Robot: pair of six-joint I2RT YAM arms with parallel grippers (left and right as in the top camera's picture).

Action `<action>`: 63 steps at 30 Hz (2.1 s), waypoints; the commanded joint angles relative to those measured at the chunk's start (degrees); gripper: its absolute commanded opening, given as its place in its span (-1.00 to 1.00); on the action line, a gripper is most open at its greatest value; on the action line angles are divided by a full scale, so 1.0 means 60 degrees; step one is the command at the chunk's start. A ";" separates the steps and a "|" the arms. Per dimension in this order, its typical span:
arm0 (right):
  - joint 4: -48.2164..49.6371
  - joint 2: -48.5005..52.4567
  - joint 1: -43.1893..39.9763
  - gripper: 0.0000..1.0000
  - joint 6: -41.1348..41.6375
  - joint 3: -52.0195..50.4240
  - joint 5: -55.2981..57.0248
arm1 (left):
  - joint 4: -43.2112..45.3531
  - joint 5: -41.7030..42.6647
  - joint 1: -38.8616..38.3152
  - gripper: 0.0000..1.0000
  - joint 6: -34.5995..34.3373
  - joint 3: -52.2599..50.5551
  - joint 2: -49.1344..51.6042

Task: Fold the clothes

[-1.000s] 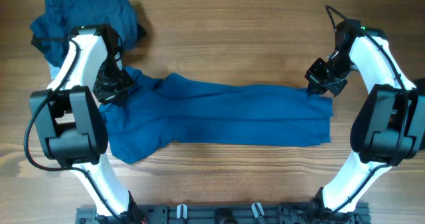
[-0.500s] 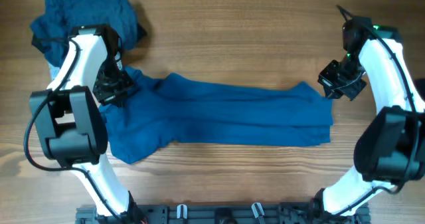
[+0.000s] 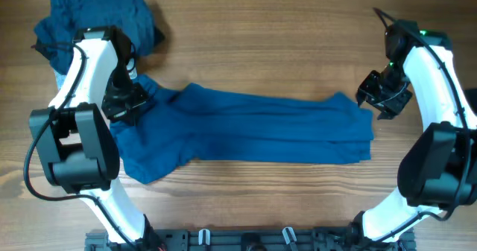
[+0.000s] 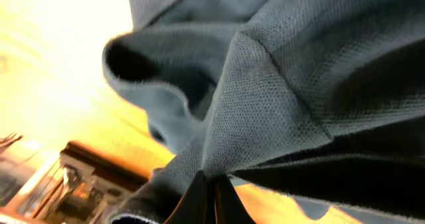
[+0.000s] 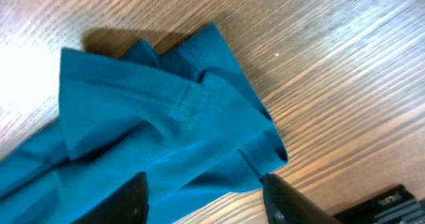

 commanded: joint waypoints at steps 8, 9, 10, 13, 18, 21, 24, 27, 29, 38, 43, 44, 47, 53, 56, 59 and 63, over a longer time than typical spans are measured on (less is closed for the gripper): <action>0.0608 -0.0117 0.0022 0.47 -0.0277 -0.0583 -0.0739 | -0.0911 -0.0069 -0.0018 -0.63 -0.0160 -0.0044 -0.0233; 0.0601 -0.0117 0.0033 0.53 -0.0280 -0.0583 -0.0739 | -0.0885 -0.0073 -0.0018 -0.37 -0.0157 -0.0044 -0.0233; 0.0601 -0.0106 0.0051 0.61 -0.0280 -0.0583 -0.0743 | -0.0860 -0.0073 -0.0018 -0.20 -0.0157 -0.0044 -0.0233; 0.0616 -0.0076 0.0120 0.68 -0.0295 -0.0601 -0.0933 | -0.0729 -0.0073 -0.0018 0.13 -0.0157 -0.0044 -0.0233; 0.0634 -0.0062 0.0175 0.63 0.0368 -0.0685 -0.0940 | -0.0535 -0.0062 -0.0018 0.16 -0.0157 -0.0044 -0.0233; 0.1104 -0.0062 0.0171 0.60 0.0991 -0.1279 -0.0947 | -0.0510 -0.0058 -0.0073 0.16 -0.0157 -0.0044 -0.0233; 0.2018 -0.0062 0.0171 0.53 0.1300 -0.2127 -0.1239 | -0.0295 0.0117 -0.0182 0.21 -0.0117 -0.0044 -0.0233; 0.2739 -0.0062 0.0171 0.40 0.1351 -0.2605 -0.1708 | -0.0084 0.0412 -0.0328 0.21 0.0095 -0.0044 -0.0233; 0.2925 -0.0062 0.0171 0.34 0.1512 -0.2707 -0.1654 | 0.0153 0.0514 -0.0441 0.19 0.0095 -0.0044 -0.0233; 0.3122 -0.0062 0.0171 -0.42 0.1523 -0.2725 -0.1184 | 0.0743 0.0729 -0.0823 0.00 0.0091 -0.0062 -0.0229; 0.3217 -0.0062 0.0171 -0.60 0.1530 -0.2940 -0.0892 | 0.0783 0.0729 -0.0841 0.00 0.0091 -0.0062 -0.0229; 0.3289 -0.0062 0.0171 -0.68 0.1530 -0.3016 -0.0892 | 0.0783 0.0729 -0.0841 0.01 0.0091 -0.0062 -0.0229; 0.3519 -0.0062 0.0153 -0.91 0.1803 -0.3246 -0.0838 | 0.0780 0.0729 -0.0841 0.01 0.0095 -0.0062 -0.0229; 0.3413 -0.0087 -0.0095 -0.91 0.2091 -0.3111 -0.0211 | 0.0776 0.0725 -0.0841 0.03 0.0098 -0.0062 -0.0229; 0.2667 -0.0102 -0.0262 -0.91 0.2084 -0.2645 0.0244 | 0.0780 0.0725 -0.0841 0.04 0.0098 -0.0062 -0.0229; 0.2036 -0.0182 -0.0306 -0.91 0.2080 -0.2269 0.0641 | 0.0776 0.0725 -0.0841 0.03 0.0098 -0.0062 -0.0229; 0.1865 -0.0200 -0.0306 -0.63 0.2007 -0.2248 0.1027 | 0.0772 0.0729 -0.0841 0.04 0.0095 -0.0062 -0.0229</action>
